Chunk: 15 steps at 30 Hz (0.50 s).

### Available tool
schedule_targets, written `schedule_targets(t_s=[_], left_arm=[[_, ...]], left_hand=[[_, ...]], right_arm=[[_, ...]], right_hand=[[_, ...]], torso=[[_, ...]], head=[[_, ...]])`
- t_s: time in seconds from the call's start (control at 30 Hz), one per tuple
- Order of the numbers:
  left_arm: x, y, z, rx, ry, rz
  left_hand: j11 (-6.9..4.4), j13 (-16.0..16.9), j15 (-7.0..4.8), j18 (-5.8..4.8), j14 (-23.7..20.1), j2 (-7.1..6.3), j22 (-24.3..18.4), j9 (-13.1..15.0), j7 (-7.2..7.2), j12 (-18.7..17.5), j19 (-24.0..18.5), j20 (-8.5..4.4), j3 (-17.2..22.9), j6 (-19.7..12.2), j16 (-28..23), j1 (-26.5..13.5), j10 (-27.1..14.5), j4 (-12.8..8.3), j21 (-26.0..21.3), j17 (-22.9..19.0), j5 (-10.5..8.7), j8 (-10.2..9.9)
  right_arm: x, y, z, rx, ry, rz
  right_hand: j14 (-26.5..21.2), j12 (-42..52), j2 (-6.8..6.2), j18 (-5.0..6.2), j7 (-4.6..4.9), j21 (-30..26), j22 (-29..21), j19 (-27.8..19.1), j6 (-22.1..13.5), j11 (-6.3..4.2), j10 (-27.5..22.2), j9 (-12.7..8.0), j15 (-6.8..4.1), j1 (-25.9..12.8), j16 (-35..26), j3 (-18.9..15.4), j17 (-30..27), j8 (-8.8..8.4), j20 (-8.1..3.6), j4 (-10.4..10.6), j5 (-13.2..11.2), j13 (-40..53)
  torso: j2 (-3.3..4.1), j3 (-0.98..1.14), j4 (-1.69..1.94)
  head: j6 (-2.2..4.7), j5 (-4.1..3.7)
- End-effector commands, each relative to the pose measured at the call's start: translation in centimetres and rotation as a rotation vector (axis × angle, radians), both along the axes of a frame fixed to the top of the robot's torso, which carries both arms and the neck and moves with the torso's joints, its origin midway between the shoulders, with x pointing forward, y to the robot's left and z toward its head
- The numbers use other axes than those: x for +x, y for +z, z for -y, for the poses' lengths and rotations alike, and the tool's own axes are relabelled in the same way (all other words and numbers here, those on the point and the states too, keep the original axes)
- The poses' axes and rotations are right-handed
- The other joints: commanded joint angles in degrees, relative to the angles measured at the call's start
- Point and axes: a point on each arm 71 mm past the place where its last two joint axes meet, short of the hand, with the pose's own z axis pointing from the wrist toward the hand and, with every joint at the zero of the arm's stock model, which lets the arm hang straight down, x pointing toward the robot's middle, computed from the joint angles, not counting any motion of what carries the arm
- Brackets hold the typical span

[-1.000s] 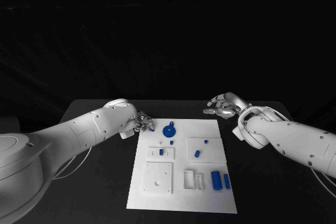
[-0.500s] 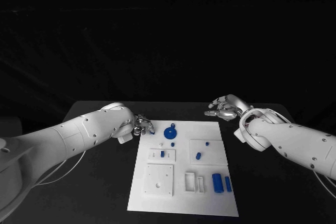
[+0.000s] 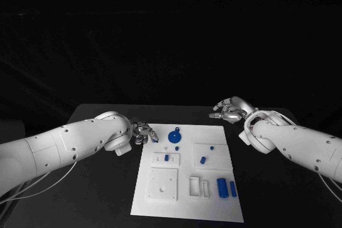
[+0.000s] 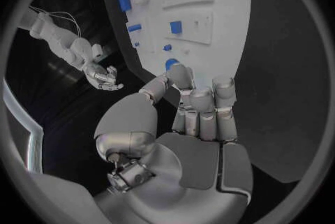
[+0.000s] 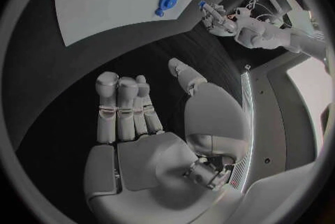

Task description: Assemble the parts on the task board

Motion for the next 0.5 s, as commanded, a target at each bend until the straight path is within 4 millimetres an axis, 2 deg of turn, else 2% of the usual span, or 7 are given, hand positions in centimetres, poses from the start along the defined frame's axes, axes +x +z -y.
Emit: schedule_targets(t_s=[0.03,0.37,0.5], left_arm=[[-0.5,0.3,0.3,-0.024,0.021,0.038],[-2.5,-1.1,0.7,0.005,-0.031,0.063],[-3.1,-1.7,1.0,0.031,-0.056,0.061]], left_hand=[[-0.1,0.06,-0.76,0.55,0.55,-0.41,-0.1,0.13,-1.92,-0.1,0.37,-4.84,0.03,4.28,0.49,-0.31,0.56,-0.05,0.3,0.19,0.33,0.35],[-0.36,0.17,-0.98,0.53,0.79,-1.17,-0.11,0.06,-2.21,0.08,0.66,-4.97,0.05,5.51,0.65,-0.71,0.67,0.12,0.4,0.38,2.31,0.91],[-0.52,0.26,-1.11,0.54,0.97,-1.32,-0.1,0.07,-2.39,0.29,0.77,-5.04,0.06,6.02,0.86,-0.86,0.85,0.31,0.45,0.55,2.55,1.17]], right_arm=[[0.0,0.0,-0.1,-0.006,0.018,-0.003],[0.0,-0.1,-0.1,-0.009,0.018,-0.001],[-0.1,-0.1,-0.2,-0.008,0.02,-0.001]], right_hand=[[0.36,0.33,-0.14,5.71,0.44,-0.19,0.07,0.06,-0.07,-0.26,-0.28,-0.06,0.07,-0.51,-0.07,-0.26,-0.03,0.26,-0.31,-0.12,0.44,-0.06],[0.35,0.35,-0.12,5.71,0.44,-0.22,0.1,0.06,-0.07,-0.26,-0.3,-0.07,0.08,-0.51,-0.08,-0.28,-0.03,0.26,-0.32,-0.13,0.73,-0.11],[0.35,0.37,-0.11,5.71,0.44,-0.23,0.12,0.07,-0.08,-0.26,-0.31,-0.07,0.08,-0.54,-0.08,-0.29,-0.03,0.26,-0.32,-0.12,0.84,-0.13]], torso=[[0.05,-0.06,0.06],[0.03,-0.07,0.14],[0.08,-0.08,0.01]], head=[[0.1,0.19],[0.04,0.52],[-0.06,0.72]])
